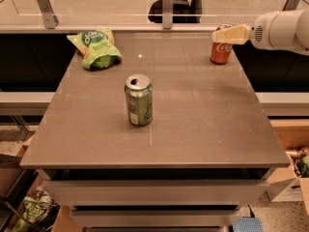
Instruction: Move coke can near green rice chip bag
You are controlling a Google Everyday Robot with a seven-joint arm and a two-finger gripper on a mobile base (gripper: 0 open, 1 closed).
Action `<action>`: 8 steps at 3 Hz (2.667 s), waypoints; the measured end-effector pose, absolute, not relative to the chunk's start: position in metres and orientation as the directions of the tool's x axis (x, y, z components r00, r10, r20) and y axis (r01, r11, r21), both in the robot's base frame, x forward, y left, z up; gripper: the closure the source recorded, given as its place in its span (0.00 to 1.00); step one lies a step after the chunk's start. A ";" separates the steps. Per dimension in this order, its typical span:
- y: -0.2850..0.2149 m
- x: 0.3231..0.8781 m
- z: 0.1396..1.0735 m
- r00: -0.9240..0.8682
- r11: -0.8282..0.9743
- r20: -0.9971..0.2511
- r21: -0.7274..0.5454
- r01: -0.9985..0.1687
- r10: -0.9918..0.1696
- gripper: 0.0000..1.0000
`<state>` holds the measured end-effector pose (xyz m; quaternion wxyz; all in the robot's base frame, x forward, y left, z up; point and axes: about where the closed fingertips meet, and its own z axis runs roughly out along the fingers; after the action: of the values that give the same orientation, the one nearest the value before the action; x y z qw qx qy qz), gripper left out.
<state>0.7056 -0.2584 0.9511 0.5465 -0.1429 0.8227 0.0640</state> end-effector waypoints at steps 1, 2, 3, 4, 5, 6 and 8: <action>-0.254 0.722 0.942 -0.350 0.949 -0.927 -0.018 -0.316 -0.134 0.00; -0.251 0.735 0.933 -0.354 0.947 -0.927 -0.001 -0.322 -0.121 0.00; -0.255 0.743 0.922 -0.364 0.947 -0.924 0.009 -0.322 -0.115 0.00; -0.261 0.751 0.908 -0.373 0.946 -0.922 0.029 -0.321 -0.098 0.00; -0.263 0.763 0.895 -0.385 0.941 -0.917 0.035 -0.337 -0.104 0.00; -0.259 0.777 0.890 -0.384 0.933 -0.916 0.034 -0.359 -0.114 0.00; -0.255 0.779 0.888 -0.386 0.931 -0.915 0.037 -0.364 -0.115 0.41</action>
Offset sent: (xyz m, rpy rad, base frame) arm 0.0464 0.0059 -0.0304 0.0736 0.0013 0.0211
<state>0.7787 -0.2554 0.8875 0.5347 -0.1452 0.8243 0.1163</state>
